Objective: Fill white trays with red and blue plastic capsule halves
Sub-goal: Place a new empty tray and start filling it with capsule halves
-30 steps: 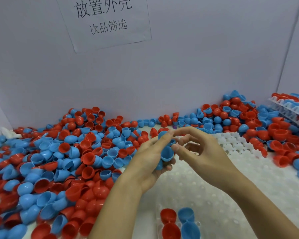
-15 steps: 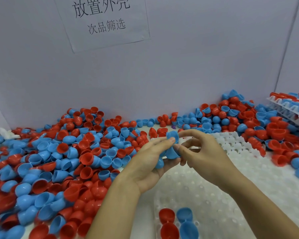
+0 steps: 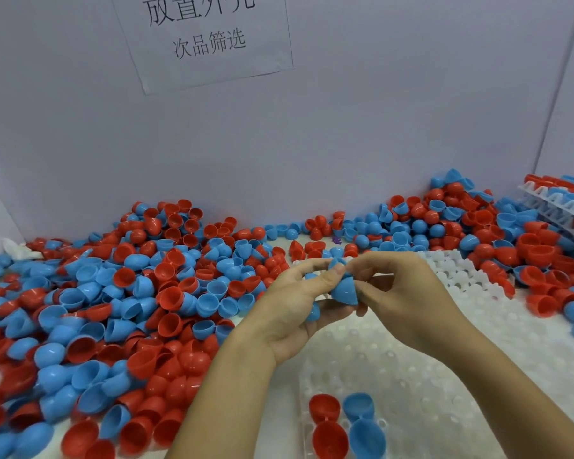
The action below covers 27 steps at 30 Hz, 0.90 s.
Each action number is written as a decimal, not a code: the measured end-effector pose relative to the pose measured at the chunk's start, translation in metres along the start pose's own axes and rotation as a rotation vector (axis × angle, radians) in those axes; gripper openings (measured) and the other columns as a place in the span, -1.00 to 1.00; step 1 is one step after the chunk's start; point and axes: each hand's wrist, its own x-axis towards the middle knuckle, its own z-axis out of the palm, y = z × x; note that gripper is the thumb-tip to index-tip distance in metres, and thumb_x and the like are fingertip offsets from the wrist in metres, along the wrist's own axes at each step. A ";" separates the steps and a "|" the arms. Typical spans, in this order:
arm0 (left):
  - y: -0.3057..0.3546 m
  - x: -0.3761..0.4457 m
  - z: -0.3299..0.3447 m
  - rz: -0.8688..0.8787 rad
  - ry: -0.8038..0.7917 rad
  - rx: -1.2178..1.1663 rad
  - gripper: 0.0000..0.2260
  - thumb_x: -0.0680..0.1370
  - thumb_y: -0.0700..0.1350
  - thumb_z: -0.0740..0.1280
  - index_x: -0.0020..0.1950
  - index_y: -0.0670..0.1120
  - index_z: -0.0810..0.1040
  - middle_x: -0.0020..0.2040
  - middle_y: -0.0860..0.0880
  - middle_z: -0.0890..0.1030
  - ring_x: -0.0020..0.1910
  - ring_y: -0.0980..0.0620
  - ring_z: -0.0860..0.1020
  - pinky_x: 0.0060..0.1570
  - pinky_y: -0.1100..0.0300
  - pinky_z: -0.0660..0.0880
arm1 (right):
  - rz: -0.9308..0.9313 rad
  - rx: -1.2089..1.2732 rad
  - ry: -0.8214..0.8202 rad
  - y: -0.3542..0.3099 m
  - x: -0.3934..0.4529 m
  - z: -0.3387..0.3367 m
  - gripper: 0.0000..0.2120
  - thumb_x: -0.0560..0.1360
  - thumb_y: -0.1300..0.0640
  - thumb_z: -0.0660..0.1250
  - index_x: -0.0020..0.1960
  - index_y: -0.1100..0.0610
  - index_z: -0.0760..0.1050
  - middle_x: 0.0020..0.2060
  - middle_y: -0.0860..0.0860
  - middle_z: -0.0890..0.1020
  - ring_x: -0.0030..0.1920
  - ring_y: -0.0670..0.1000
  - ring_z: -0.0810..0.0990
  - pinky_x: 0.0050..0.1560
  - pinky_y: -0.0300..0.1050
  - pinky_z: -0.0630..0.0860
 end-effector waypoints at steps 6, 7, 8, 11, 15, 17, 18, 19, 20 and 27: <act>0.000 0.001 -0.004 0.013 0.018 -0.036 -0.53 0.37 -0.07 0.46 0.25 -0.19 0.61 0.05 -0.15 0.65 -0.10 0.00 0.67 -0.14 0.18 0.64 | 0.021 0.017 0.020 0.000 0.000 -0.010 -0.83 0.52 0.27 0.41 0.06 0.08 0.66 -0.20 -0.06 0.67 -0.20 -0.16 0.63 -0.25 -0.40 0.53; 0.000 0.003 -0.005 0.018 0.037 -0.057 -0.57 0.39 -0.09 0.46 0.23 -0.20 0.62 0.01 -0.14 0.64 -0.12 0.02 0.65 -0.18 0.20 0.63 | 0.035 0.023 0.022 0.000 0.000 -0.015 -0.83 0.52 0.27 0.41 0.05 0.07 0.66 -0.22 -0.08 0.67 -0.22 -0.17 0.63 -0.27 -0.42 0.52; 0.000 0.004 -0.006 0.021 0.063 -0.076 -0.62 0.42 -0.12 0.46 0.21 -0.21 0.63 -0.03 -0.12 0.64 -0.15 0.03 0.63 -0.21 0.21 0.62 | 0.054 0.017 0.003 -0.001 -0.001 -0.021 -0.84 0.52 0.25 0.41 0.04 0.05 0.66 -0.24 -0.09 0.68 -0.24 -0.17 0.64 -0.28 -0.42 0.52; 0.000 0.007 -0.009 0.029 0.111 -0.113 -0.73 0.44 -0.17 0.47 0.11 -0.21 0.64 -0.14 -0.08 0.65 -0.21 0.06 0.62 -0.27 0.23 0.61 | 0.089 -0.100 -0.196 -0.006 -0.007 -0.041 -0.90 0.49 0.14 0.43 -0.10 -0.04 0.68 -0.27 -0.12 0.70 -0.26 -0.13 0.64 -0.26 -0.27 0.60; 0.000 0.008 -0.010 0.042 0.108 -0.124 -0.67 0.30 -0.13 0.50 0.03 -0.19 0.65 -0.29 -0.02 0.67 -0.34 0.11 0.65 -0.29 0.24 0.61 | 0.185 -0.375 -0.544 -0.018 -0.018 -0.053 -0.95 0.45 -0.03 0.46 -0.19 -0.12 0.67 -0.38 -0.20 0.64 -0.39 -0.18 0.54 -0.35 -0.29 0.47; 0.000 0.009 -0.011 0.049 0.096 -0.121 -0.70 0.32 -0.13 0.50 0.01 -0.19 0.65 -0.31 -0.01 0.66 -0.38 0.14 0.65 -0.29 0.24 0.61 | 0.255 -0.481 -0.661 -0.023 -0.022 -0.051 -0.94 0.41 -0.09 0.49 -0.21 -0.15 0.67 -0.45 -0.19 0.57 -0.45 -0.21 0.46 -0.41 -0.33 0.38; -0.001 0.010 -0.011 0.053 0.093 -0.123 -0.74 0.34 -0.14 0.50 -0.02 -0.19 0.65 -0.31 -0.01 0.66 -0.38 0.15 0.65 -0.29 0.24 0.61 | 0.285 -0.513 -0.693 -0.025 -0.024 -0.049 -0.93 0.39 -0.12 0.50 -0.21 -0.15 0.67 -0.45 -0.19 0.56 -0.45 -0.20 0.45 -0.43 -0.34 0.36; -0.001 0.010 -0.010 0.058 0.092 -0.125 -0.77 0.35 -0.15 0.50 -0.03 -0.19 0.65 -0.30 -0.01 0.65 -0.38 0.15 0.64 -0.29 0.24 0.61 | 0.310 -0.536 -0.715 -0.027 -0.026 -0.047 -0.91 0.37 -0.14 0.51 -0.21 -0.15 0.67 -0.46 -0.19 0.55 -0.46 -0.20 0.45 -0.44 -0.34 0.35; -0.001 0.010 -0.010 0.062 0.093 -0.125 -0.76 0.33 -0.14 0.50 -0.05 -0.18 0.66 -0.28 -0.02 0.65 -0.38 0.15 0.64 -0.29 0.25 0.61 | 0.330 -0.555 -0.735 -0.028 -0.027 -0.044 -0.90 0.36 -0.14 0.52 -0.22 -0.15 0.66 -0.47 -0.21 0.55 -0.46 -0.20 0.46 -0.46 -0.35 0.35; 0.003 0.007 -0.005 0.046 0.106 -0.100 -0.67 0.25 -0.11 0.50 -0.02 -0.16 0.66 -0.11 -0.06 0.63 -0.12 0.03 0.60 -0.30 0.26 0.60 | 0.356 -0.698 -0.771 -0.031 -0.035 -0.024 -0.85 0.32 -0.05 0.58 -0.25 -0.11 0.62 -0.52 -0.27 0.53 -0.45 -0.15 0.49 -0.48 -0.35 0.33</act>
